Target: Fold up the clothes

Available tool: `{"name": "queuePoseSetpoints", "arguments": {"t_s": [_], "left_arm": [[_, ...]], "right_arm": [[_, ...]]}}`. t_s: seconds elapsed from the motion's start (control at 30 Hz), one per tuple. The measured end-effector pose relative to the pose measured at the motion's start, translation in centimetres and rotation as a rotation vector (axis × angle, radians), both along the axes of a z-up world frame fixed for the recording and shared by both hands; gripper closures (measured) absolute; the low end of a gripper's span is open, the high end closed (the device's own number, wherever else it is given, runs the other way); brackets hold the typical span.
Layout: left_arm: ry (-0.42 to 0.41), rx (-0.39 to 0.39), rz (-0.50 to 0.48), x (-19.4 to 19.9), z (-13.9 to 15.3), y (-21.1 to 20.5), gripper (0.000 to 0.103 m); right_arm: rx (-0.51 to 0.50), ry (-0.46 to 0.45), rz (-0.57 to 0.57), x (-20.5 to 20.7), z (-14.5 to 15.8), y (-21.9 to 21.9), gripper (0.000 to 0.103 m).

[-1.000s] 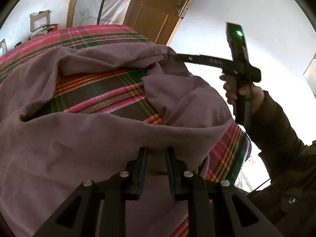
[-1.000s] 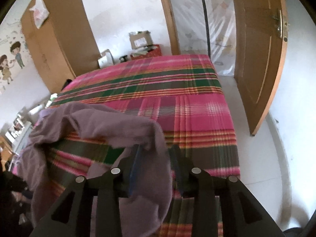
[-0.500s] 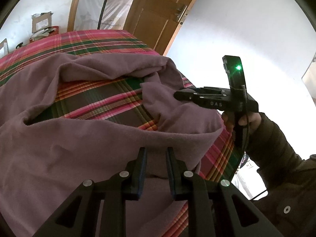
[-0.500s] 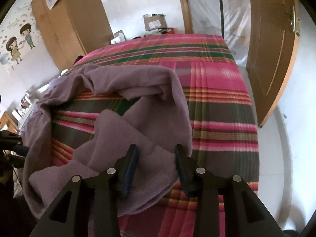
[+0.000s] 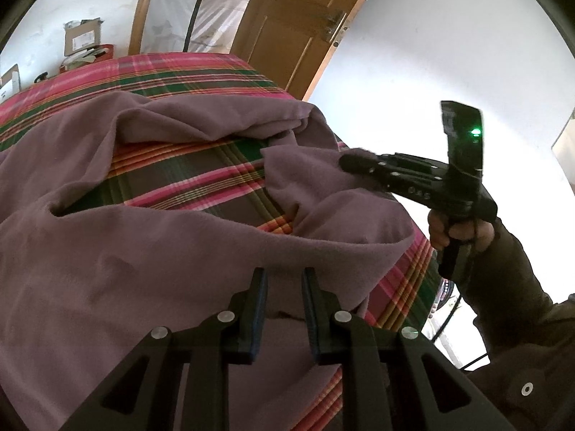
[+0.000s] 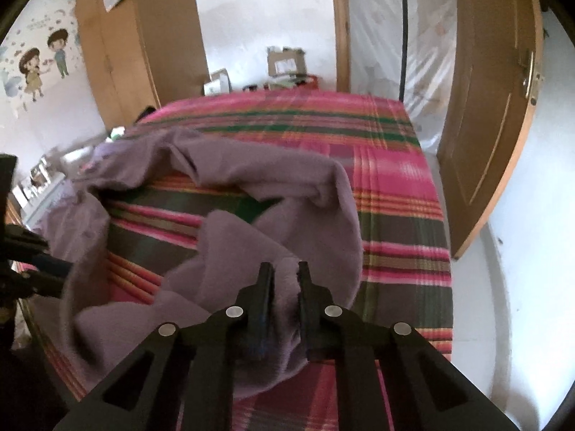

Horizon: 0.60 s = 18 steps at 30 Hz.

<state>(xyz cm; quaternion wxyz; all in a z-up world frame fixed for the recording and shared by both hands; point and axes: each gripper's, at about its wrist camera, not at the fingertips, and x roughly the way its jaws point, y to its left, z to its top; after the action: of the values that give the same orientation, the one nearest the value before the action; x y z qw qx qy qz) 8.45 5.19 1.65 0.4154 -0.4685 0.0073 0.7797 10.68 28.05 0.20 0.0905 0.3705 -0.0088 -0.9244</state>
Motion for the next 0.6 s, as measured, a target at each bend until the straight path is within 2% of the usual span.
{"name": "queuePoseSetpoints", "arguments": {"t_s": [0.2, 0.43, 0.6], "left_arm": [[0.007, 0.013, -0.008, 0.4, 0.3, -0.3, 0.083], [0.019, 0.015, -0.026, 0.9, 0.5, -0.4, 0.083], [0.030, 0.016, -0.039, 1.5, 0.7, -0.2, 0.083]], "right_arm": [[-0.064, 0.081, 0.006, 2.0, 2.7, -0.7, 0.091], [-0.090, 0.190, 0.002, 5.4, 6.1, -1.8, 0.091], [-0.089, 0.243, -0.053, 7.7, 7.7, -1.7, 0.091]]}}
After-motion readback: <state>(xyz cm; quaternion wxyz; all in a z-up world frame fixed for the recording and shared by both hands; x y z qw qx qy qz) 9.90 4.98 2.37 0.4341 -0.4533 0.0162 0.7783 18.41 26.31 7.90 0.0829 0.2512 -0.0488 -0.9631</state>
